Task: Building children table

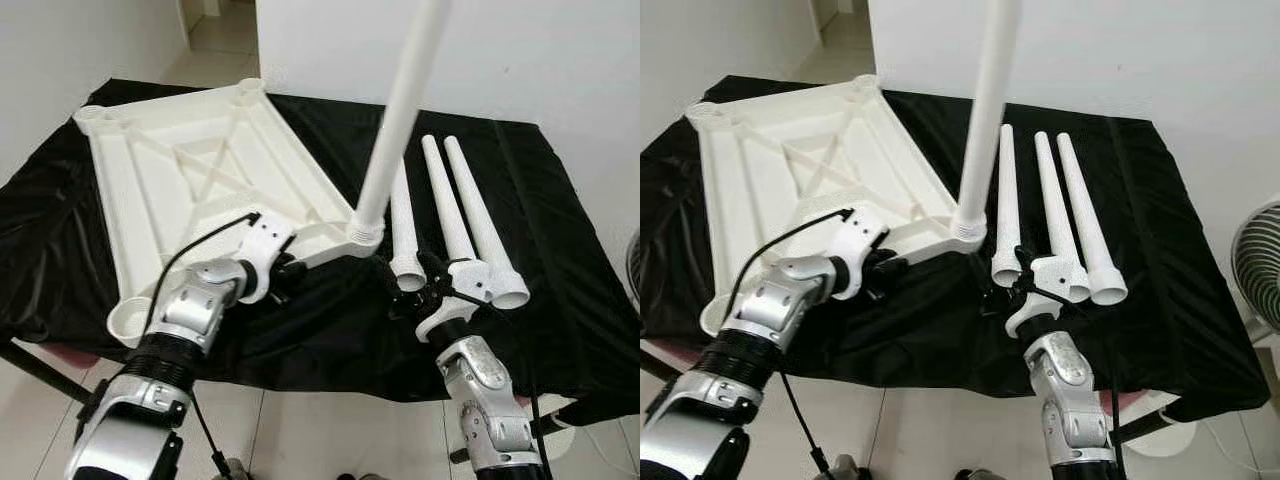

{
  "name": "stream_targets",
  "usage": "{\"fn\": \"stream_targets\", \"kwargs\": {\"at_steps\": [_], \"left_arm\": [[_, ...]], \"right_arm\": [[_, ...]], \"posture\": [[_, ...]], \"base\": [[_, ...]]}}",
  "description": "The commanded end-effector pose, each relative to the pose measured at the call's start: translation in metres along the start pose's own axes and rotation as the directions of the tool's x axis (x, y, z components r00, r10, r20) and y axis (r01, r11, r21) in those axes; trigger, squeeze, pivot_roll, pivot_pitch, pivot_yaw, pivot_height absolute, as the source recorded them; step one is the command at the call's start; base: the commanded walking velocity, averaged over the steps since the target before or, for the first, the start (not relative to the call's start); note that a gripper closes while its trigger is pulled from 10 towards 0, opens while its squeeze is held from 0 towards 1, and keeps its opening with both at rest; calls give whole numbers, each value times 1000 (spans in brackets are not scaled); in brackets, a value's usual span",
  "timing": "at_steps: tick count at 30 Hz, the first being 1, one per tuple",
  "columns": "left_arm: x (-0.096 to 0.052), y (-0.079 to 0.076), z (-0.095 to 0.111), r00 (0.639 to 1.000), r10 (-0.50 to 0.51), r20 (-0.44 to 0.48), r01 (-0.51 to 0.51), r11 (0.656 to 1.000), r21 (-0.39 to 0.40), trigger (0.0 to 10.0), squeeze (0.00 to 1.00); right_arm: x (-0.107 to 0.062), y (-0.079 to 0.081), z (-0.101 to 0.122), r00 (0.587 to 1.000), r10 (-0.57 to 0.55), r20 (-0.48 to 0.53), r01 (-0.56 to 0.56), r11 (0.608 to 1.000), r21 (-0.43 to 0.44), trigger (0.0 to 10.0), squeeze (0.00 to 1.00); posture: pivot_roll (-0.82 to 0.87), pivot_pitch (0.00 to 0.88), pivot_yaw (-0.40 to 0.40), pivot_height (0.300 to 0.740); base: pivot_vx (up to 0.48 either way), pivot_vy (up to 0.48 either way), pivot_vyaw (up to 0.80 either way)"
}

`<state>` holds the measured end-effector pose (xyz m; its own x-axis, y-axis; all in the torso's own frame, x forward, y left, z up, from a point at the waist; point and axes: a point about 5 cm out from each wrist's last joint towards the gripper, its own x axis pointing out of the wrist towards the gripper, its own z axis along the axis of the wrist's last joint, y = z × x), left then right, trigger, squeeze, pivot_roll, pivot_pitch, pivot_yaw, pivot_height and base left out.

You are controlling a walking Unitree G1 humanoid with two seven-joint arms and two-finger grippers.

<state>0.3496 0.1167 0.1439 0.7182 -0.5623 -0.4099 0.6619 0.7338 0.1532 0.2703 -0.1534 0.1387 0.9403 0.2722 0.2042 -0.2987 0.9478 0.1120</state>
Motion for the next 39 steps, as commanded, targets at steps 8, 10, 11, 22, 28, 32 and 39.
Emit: {"fn": "stream_targets", "kwargs": {"at_steps": [8,10,11,22,28,32,39], "left_arm": [[5,22,-12,946,313,-81,-316,949,-23,0,0],[13,14,0,957,287,-42,-288,958,-18,10000,0],[13,14,0,957,287,-42,-288,958,-18,10000,0],[31,-21,30,989,109,103,-105,993,-47,10000,1000],[22,-24,41,982,19,189,-16,1000,-13,10000,0],[7,-23,50,962,-55,266,54,998,10,10000,0],[-17,-7,49,959,-78,274,62,996,68,10000,0]], "right_arm": [[4,1,0,1000,7,-2,-7,1000,-2,10000,0],[5,1,1,1000,8,0,-8,1000,-7,10000,0],[5,1,1,1000,8,0,-8,1000,-7,10000,0],[0,0,1,1000,-10,5,10,1000,-8,10000,0],[0,0,1,1000,-18,6,18,1000,-6,10000,0],[2,2,0,1000,-12,5,12,1000,-3,10000,0],[5,3,0,1000,-5,5,5,1000,-5,10000,0]], "posture": [[107,82,-10,740],[103,84,-10,740],[103,84,-10,740],[84,90,6,740],[89,92,3,740],[99,93,-2,740],[116,93,-8,740]], "base": [[0,0,0],[0,0,0],[0,0,0],[0,0,0],[0,0,0],[0,0,0],[0,0,0]]}}
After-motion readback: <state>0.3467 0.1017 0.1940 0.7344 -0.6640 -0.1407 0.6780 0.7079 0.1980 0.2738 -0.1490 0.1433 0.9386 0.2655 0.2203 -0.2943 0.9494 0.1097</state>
